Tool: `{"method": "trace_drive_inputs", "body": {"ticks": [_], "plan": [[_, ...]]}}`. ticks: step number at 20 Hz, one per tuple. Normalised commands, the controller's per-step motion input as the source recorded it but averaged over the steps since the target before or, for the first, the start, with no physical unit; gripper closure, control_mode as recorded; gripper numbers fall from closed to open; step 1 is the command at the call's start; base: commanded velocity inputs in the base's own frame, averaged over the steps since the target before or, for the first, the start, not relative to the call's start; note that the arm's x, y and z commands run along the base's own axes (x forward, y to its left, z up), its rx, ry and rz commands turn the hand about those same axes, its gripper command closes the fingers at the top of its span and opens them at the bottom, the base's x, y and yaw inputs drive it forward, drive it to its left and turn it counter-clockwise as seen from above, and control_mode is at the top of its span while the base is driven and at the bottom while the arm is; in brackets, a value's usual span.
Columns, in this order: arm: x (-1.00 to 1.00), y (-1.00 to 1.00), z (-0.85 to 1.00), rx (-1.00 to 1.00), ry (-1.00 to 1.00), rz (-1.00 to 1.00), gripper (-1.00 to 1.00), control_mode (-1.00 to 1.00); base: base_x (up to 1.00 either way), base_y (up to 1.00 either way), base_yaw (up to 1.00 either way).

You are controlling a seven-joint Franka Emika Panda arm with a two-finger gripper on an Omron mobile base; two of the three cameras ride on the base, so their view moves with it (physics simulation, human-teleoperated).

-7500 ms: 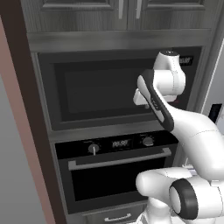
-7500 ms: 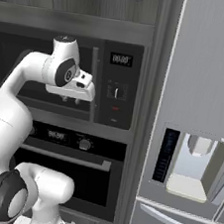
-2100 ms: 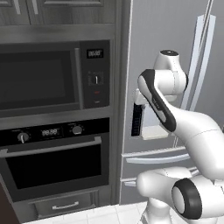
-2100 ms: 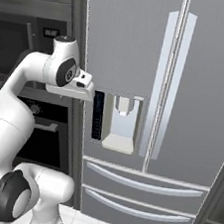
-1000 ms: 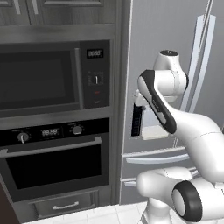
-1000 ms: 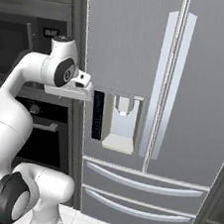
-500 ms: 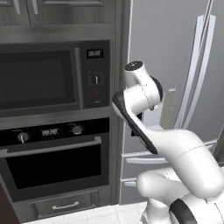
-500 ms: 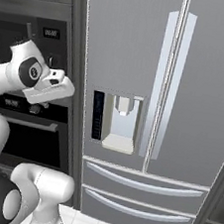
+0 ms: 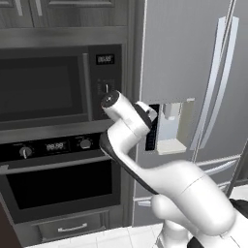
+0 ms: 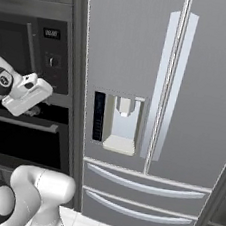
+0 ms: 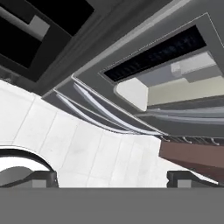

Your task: Take the baked cake out of the oven and place it on the plate for cooling. Then close the oven door.

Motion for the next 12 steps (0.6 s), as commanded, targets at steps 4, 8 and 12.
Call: {"method": "trace_drive_inputs", "body": {"ticks": [4, 8, 12], "plan": [[-0.1, 0.52, -0.24, -0.1, 0.0, 0.14, -1.0, -1.0, 0.0, 0.0, 0.0], [0.02, 0.43, -0.33, -0.05, 0.0, 0.18, -1.0, -1.0, 0.0, 0.0, 0.0], [0.0, 0.4, -0.31, -0.03, -0.07, 0.24, -1.0, -1.0, 0.0, 0.0, 0.0]]}}
